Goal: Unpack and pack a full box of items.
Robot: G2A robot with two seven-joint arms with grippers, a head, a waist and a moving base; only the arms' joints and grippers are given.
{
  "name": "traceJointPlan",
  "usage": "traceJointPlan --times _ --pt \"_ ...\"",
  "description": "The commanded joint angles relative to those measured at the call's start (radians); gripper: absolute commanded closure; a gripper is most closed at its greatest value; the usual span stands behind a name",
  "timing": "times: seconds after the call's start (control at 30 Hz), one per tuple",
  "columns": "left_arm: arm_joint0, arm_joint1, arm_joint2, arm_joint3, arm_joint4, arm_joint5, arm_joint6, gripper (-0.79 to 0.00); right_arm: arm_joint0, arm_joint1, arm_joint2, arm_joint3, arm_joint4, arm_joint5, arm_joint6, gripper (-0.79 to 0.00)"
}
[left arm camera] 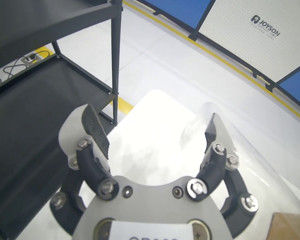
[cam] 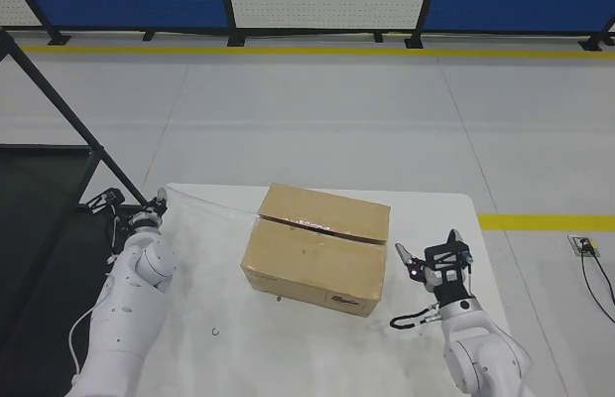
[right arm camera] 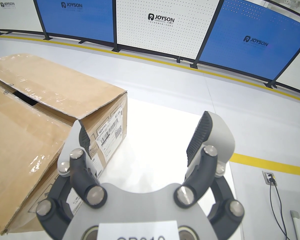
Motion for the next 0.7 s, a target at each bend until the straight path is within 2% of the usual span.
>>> traceJointPlan --times 0.0,0.37,0.67 --pt "-0.031 -0.002 0.001 0.045 -0.008 0.009 -0.012 -0.785 -0.005 0.0 0.005 -0.003 0.002 0.002 -0.001 -0.785" --pt "-0.18 0.0 -0.016 0.261 -0.048 0.066 -0.013 -0.785 -0.016 0.001 0.015 -0.006 0.008 0.004 -0.002 -0.785" --pt "-0.232 0.009 -0.032 0.354 -0.08 0.099 -0.034 -0.785 -0.009 0.001 0.012 0.003 0.013 0.003 -0.002 -0.785"
